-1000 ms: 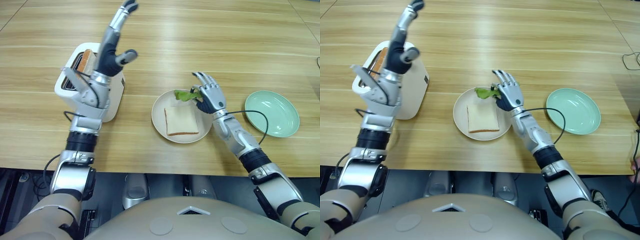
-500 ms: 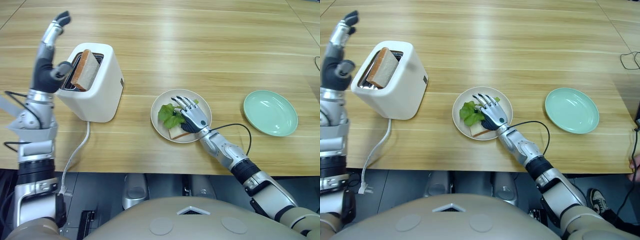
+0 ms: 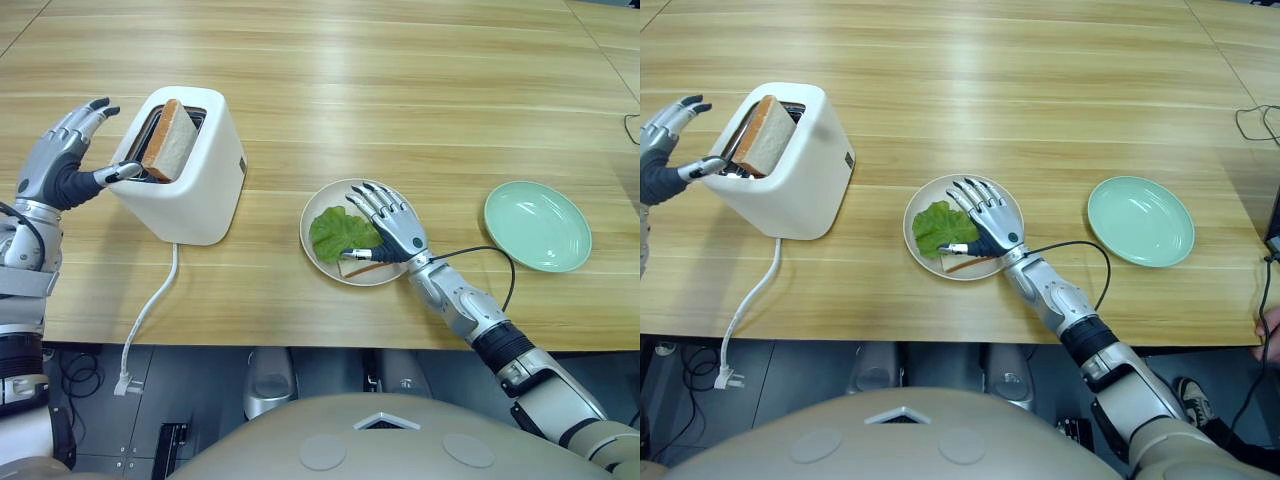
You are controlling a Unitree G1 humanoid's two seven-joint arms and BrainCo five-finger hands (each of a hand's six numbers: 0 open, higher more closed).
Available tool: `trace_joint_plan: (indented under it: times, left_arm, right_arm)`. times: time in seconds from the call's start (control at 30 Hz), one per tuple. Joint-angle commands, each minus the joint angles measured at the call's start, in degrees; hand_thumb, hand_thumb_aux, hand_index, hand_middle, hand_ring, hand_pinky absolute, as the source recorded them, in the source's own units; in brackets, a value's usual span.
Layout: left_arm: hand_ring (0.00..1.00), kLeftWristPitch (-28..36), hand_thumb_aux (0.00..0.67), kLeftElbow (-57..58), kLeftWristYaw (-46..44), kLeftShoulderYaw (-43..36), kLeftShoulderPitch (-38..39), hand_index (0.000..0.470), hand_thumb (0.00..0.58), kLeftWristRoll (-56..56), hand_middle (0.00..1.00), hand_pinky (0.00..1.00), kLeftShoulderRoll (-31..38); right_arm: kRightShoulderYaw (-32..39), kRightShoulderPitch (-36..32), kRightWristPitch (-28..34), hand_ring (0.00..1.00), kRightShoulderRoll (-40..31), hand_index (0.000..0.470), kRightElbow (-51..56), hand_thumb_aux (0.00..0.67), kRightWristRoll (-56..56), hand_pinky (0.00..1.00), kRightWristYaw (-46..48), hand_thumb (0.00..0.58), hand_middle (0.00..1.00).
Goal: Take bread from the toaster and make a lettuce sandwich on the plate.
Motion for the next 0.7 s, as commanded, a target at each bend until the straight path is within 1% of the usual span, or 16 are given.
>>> trace_joint_plan:
  times: [0.03, 0.07, 0.1, 0.13, 0.17, 0.2, 0.23, 0.27, 0.33, 0.37, 0.53, 0.7]
  left_arm:
    - [0.00, 1.9, 0.071, 1.3, 1.5, -2.9, -1.5, 0.049, 0.116, 2.9, 0.00, 0.00, 0.2]
    - [0.00, 1.9, 0.071, 1.2, 1.4, -3.3, -1.6, 0.049, 0.116, 2.8, 0.00, 0.00, 0.1]
    - [0.00, 1.9, 0.192, 1.1, 1.3, -3.7, -1.8, 0.132, 0.285, 2.7, 0.00, 0.00, 0.1]
    - [0.00, 2.0, 0.310, 1.0, 1.4, -4.1, -1.9, 0.213, 0.413, 2.8, 0.00, 0.00, 0.1]
    - [0.00, 2.2, 0.310, 1.0, 1.5, -4.4, -2.1, 0.213, 0.413, 2.9, 0.00, 0.00, 0.2]
    - [0.00, 2.4, 0.402, 1.2, 1.6, -4.6, -2.4, 0.276, 0.487, 3.1, 0.00, 0.00, 0.4]
    - [0.00, 2.7, 0.462, 1.6, 1.7, -5.1, -2.8, 0.317, 0.524, 3.4, 0.00, 0.00, 0.4]
    - [0.00, 2.8, 0.539, 2.0, 1.8, -5.6, -3.2, 0.370, 0.558, 3.5, 0.00, 0.00, 0.4]
    - [0.00, 2.9, 0.657, 2.8, 1.5, -7.1, -4.1, 0.451, 0.580, 3.7, 0.00, 0.00, 0.2]
    - [0.00, 2.8, 0.670, 3.0, 1.4, -7.6, -4.4, 0.460, 0.580, 3.6, 0.00, 0.00, 0.1]
    - [0.00, 2.5, 0.670, 2.8, 0.9, -8.9, -5.1, 0.460, 0.580, 3.0, 0.00, 0.00, -0.2]
    - [0.00, 1.5, 0.670, 1.6, -0.4, -8.8, -5.0, 0.460, 0.580, -0.3, 0.00, 0.00, -1.1]
  right_arm:
    - [-0.4, 0.9, -1.2, 0.00, -0.8, 0.000, -2.1, 0.000, -0.1, 0.00, -0.9, 0.000, 0.00]
    - [-0.3, 1.2, -1.6, 0.00, -0.9, 0.000, -2.8, 0.000, -0.2, 0.00, -1.3, 0.000, 0.00]
    - [-0.2, 1.4, -2.0, 0.00, -0.9, 0.000, -3.5, 0.000, -0.3, 0.00, -1.6, 0.000, 0.00]
    - [-0.2, 1.5, -2.3, 0.00, -0.9, 0.000, -4.1, 0.000, -0.4, 0.00, -2.0, 0.000, 0.00]
    - [-0.1, 1.6, -2.7, 0.00, -0.9, 0.000, -4.6, 0.000, -0.6, 0.00, -2.3, 0.000, 0.00]
    - [-0.1, 1.6, -2.9, 0.00, -0.8, 0.000, -4.8, 0.000, -0.7, 0.00, -2.5, 0.000, 0.00]
    - [0.1, 1.6, -3.1, 0.00, -0.6, 0.000, -5.2, 0.000, -1.0, 0.00, -2.8, 0.000, 0.00]
    - [0.2, 1.6, -3.3, 0.00, -0.4, 0.000, -5.3, 0.000, -1.2, 0.00, -3.0, 0.000, 0.00]
    - [0.5, 1.7, -3.5, 0.00, 0.0, 0.000, -5.6, 0.000, -1.5, 0.00, -3.4, 0.000, 0.00]
    - [0.6, 1.7, -3.6, 0.00, 0.2, 0.000, -5.6, 0.000, -1.6, 0.00, -3.5, 0.000, 0.00]
    - [0.4, 1.8, -3.8, 0.00, 0.7, 0.000, -5.6, 0.000, -2.1, 0.00, -3.9, 0.000, 0.00]
    - [0.0, 1.6, -3.6, 0.00, 0.6, 0.000, -5.1, 0.000, -2.1, 0.00, -4.2, 0.000, 0.00]
